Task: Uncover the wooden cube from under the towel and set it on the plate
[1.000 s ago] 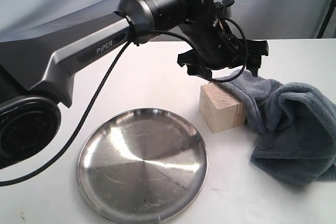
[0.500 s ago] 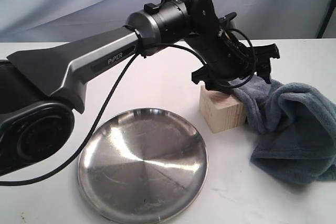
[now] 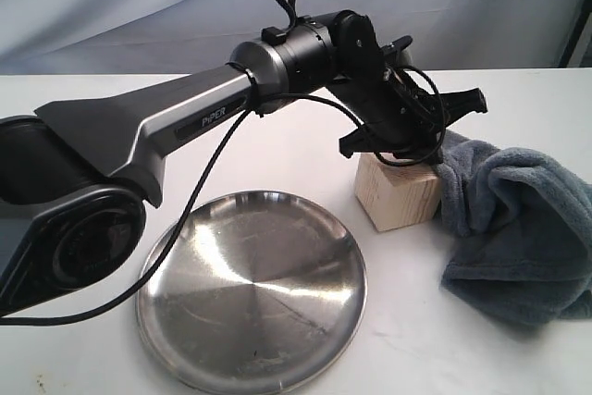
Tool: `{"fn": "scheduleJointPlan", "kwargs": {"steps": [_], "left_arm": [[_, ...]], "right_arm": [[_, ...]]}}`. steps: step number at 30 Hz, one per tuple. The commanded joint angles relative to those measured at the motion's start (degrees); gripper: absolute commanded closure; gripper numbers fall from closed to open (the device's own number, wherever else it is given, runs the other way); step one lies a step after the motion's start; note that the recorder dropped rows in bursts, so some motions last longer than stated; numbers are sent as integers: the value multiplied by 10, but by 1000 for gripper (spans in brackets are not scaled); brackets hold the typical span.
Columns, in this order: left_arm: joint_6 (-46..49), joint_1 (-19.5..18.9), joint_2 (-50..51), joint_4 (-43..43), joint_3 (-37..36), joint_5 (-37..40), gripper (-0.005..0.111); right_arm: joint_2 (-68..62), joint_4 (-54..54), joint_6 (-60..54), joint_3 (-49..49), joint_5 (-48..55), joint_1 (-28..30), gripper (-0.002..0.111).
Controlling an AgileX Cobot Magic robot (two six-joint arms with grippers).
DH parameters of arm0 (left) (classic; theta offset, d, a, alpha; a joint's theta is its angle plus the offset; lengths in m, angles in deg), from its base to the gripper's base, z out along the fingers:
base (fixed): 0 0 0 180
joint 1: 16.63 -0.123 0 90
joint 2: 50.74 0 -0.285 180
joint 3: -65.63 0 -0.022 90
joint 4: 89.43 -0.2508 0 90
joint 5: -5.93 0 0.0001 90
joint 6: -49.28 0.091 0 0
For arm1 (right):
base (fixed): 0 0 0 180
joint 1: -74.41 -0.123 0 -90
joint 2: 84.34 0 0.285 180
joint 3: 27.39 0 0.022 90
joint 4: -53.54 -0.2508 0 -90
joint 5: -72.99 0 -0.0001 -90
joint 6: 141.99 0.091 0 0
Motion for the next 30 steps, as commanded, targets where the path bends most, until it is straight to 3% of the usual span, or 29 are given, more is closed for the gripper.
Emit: {"fn": "scheduleJointPlan", "kwargs": {"steps": [1,12,26,30], "left_arm": [[10,1,9,4,0,8,107],[100,1,6,85,0,1,107],[131,1,-25,63,0,-30,107],[184,1,-28,72,0,-69,107]], "right_arm": [[2,-1,-4,2,0,-1,108],[2,-1,-4,2,0,-1,108],[2,-1,-4,2,0,-1,108],[2,-1,-4,2,0,-1,108]]}}
